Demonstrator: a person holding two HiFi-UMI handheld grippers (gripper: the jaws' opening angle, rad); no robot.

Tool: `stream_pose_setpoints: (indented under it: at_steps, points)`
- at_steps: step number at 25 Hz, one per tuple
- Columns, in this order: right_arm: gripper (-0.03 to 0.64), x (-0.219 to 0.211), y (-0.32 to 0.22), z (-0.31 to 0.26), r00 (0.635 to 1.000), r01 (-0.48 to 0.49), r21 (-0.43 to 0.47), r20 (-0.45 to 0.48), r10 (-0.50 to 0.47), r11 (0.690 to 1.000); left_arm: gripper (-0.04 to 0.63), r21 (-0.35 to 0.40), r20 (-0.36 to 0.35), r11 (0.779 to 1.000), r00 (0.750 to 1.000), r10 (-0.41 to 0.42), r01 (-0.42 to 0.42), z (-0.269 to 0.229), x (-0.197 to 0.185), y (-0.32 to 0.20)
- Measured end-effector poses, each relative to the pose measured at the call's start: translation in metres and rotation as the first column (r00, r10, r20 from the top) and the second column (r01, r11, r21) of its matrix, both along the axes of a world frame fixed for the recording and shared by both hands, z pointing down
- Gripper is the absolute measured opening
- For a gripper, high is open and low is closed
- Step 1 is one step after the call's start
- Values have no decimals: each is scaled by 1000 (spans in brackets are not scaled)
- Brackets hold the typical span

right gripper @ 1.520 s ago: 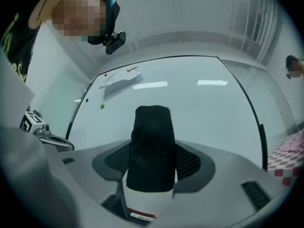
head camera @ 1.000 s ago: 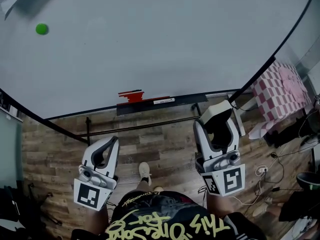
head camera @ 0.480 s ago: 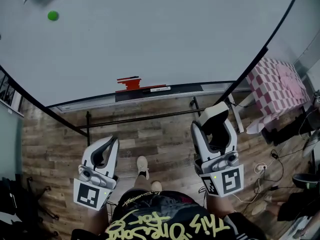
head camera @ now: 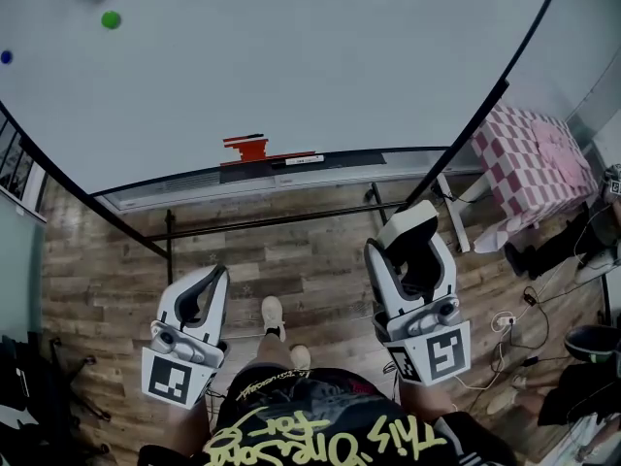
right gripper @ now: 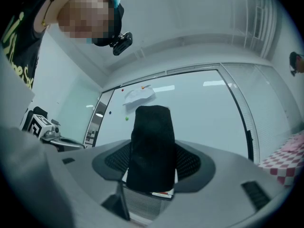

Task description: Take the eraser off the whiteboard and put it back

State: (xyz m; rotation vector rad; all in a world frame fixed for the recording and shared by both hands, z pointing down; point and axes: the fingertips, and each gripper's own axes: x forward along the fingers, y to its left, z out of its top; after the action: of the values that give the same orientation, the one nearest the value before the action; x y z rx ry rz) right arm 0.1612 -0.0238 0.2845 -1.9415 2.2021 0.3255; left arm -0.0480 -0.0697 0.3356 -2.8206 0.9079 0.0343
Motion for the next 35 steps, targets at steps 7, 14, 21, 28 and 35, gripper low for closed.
stream_pose_setpoints:
  at_steps: [7, 14, 21, 28, 35]
  points:
    - [261, -1, 16, 1, 1000, 16, 5, 9, -16, 1000, 6, 13, 2, 1000, 1000, -5, 5, -4, 1, 16]
    - [261, -1, 22, 5, 1000, 18, 6, 14, -18, 1000, 6, 7, 6, 1000, 1000, -11, 11, -1, 0, 23]
    - [261, 4, 7, -1, 1000, 9, 23, 0, -9, 1000, 6, 16, 4, 999, 999, -36, 36, -4, -8, 23]
    - [261, 7, -23, -9, 1000, 1, 38, -27, 0, 999, 6, 14, 4, 996, 996, -90, 90, -5, -28, 19]
    - [261, 13, -60, -20, 997, -29, 70, -65, 34, 997, 6, 1, -3, 993, 993, -117, 117, -4, -39, 17]
